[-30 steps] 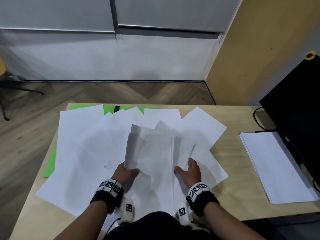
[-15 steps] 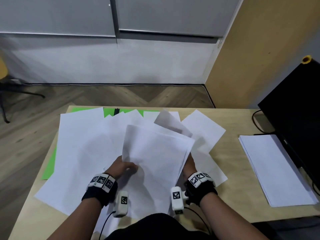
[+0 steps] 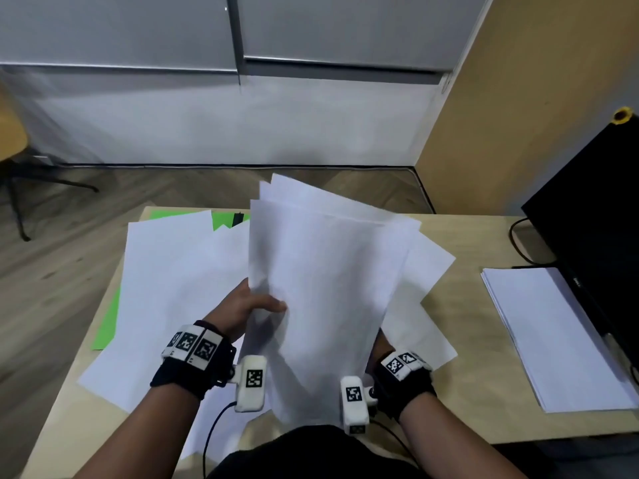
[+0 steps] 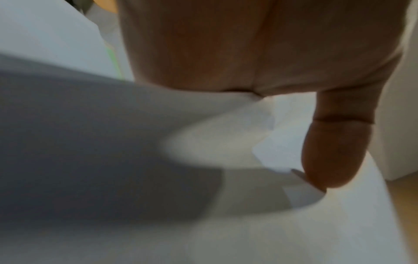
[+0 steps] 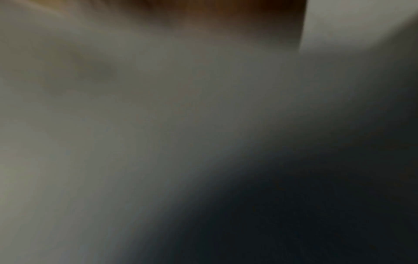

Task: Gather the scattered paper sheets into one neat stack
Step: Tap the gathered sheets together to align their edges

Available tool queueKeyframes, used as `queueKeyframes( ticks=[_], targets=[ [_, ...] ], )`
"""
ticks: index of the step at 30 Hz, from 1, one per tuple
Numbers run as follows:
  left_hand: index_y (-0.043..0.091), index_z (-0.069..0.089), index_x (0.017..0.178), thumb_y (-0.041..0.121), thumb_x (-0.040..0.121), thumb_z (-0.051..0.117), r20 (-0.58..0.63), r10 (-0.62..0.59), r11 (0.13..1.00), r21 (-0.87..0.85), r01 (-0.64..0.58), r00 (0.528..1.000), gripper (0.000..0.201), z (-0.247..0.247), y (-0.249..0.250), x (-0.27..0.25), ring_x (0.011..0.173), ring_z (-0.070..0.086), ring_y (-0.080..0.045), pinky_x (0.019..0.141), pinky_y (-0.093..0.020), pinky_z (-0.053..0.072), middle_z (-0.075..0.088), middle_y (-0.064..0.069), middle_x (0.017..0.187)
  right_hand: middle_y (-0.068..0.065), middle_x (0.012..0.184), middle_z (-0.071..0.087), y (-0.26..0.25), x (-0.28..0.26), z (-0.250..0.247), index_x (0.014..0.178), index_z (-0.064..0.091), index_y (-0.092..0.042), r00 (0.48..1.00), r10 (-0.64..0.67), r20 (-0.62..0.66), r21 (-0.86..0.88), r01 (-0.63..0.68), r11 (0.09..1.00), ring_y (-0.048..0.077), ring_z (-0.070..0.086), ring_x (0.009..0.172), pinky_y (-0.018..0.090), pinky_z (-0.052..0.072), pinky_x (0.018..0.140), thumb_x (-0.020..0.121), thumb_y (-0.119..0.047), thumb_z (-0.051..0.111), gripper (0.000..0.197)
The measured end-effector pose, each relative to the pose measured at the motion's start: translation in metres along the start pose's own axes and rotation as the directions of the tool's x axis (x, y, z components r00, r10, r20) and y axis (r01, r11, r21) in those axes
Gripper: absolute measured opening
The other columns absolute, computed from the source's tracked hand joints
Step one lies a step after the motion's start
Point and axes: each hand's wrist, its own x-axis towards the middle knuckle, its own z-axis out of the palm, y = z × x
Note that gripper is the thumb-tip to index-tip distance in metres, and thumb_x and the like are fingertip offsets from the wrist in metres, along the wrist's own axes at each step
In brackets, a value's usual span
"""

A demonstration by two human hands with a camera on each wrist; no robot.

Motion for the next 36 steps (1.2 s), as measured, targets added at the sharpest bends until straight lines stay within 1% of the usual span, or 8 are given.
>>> queueKeyframes(
  ticks=[6,11,15,17,23,27,33,36],
  targets=[
    [0.002,0.072,0.085,0.031,0.04,0.082,-0.187,0.066,0.972,0.235,-0.02,0.98,0.054,-0.026,-0.023,0.013,0.086,0.07,-0.033,0.088,-0.046,0.053,0.074,-0.018,0.09,0.01,0.121,0.068,-0.03,0.005,-0.007,0.127,0.06,-0.019,0.908,-0.417,-0.031,-0.208,0.403,0.892,0.027,0.062,0.116,0.048,0.05,0.1,0.075,-0.029,0.069,0.054],
    [0.004,0.07,0.104,0.033,0.049,0.083,-0.327,0.107,0.986,0.157,-0.058,0.939,0.064,-0.031,-0.037,0.016,0.101,0.068,-0.032,0.093,-0.046,0.053,0.073,-0.014,0.102,0.007,0.097,0.074,-0.024,0.0,-0.009,0.108,0.065,-0.012,0.878,-0.478,-0.03,-0.304,0.448,0.841,0.02,0.069,0.089,0.037,0.052,0.08,0.078,0.001,0.064,0.033],
    [0.009,0.068,0.11,0.041,0.05,0.08,-0.335,0.164,0.986,0.092,-0.141,0.928,0.069,-0.019,-0.031,0.014,0.101,0.068,-0.028,0.087,-0.04,0.053,0.073,-0.009,0.105,0.0,0.133,0.06,-0.013,-0.009,0.003,0.132,0.056,-0.016,0.888,-0.454,-0.065,-0.205,0.434,0.877,0.006,0.052,0.126,0.037,0.036,0.112,0.091,-0.059,0.055,0.059],
    [0.008,0.068,0.109,0.04,0.053,0.078,-0.331,0.228,0.974,0.094,-0.208,0.916,0.065,-0.012,-0.024,0.012,0.099,0.068,-0.026,0.084,-0.035,0.053,0.074,-0.007,0.102,-0.009,0.116,0.063,-0.018,-0.018,0.013,0.125,0.053,-0.009,0.837,-0.545,-0.046,-0.284,0.512,0.81,-0.011,0.057,0.109,0.016,0.041,0.101,0.091,-0.051,0.059,0.054],
    [0.016,0.07,0.092,0.034,0.055,0.075,-0.244,0.419,0.901,0.229,-0.368,0.874,0.042,-0.004,0.003,0.012,0.086,0.068,-0.024,0.078,-0.038,0.053,0.072,-0.005,0.091,0.001,0.105,0.074,-0.037,-0.014,0.021,0.108,0.07,-0.008,0.644,-0.755,-0.126,-0.463,0.635,0.619,0.011,0.068,0.104,0.03,0.051,0.098,0.079,-0.012,0.08,0.031],
    [0.015,0.069,0.097,0.032,0.055,0.078,-0.203,0.41,0.898,0.258,-0.356,0.889,0.046,-0.01,-0.003,0.015,0.093,0.068,-0.026,0.085,-0.044,0.053,0.073,-0.009,0.097,0.003,0.107,0.072,-0.039,-0.006,0.016,0.112,0.062,-0.021,0.681,-0.723,-0.117,-0.458,0.609,0.648,0.02,0.069,0.103,0.045,0.053,0.096,0.068,-0.019,0.081,0.048],
    [0.014,0.07,0.099,0.033,0.05,0.08,-0.224,0.339,0.931,0.217,-0.292,0.914,0.053,-0.004,-0.021,0.016,0.089,0.071,-0.018,0.085,-0.04,0.055,0.076,-0.001,0.094,0.001,0.112,0.068,-0.033,-0.004,0.016,0.118,0.057,-0.019,0.645,-0.747,-0.163,-0.453,0.623,0.637,0.007,0.066,0.102,0.018,0.049,0.091,0.07,-0.001,0.081,0.057],
    [0.022,0.066,0.1,0.037,0.05,0.079,-0.253,0.393,0.908,0.259,-0.329,0.884,0.054,-0.001,-0.021,0.015,0.084,0.069,-0.008,0.074,-0.027,0.054,0.075,0.009,0.091,0.003,0.107,0.069,-0.036,-0.002,0.017,0.113,0.056,-0.018,0.629,-0.76,-0.163,-0.415,0.655,0.631,0.014,0.066,0.099,0.028,0.05,0.09,0.066,-0.008,0.078,0.053]
  ],
)
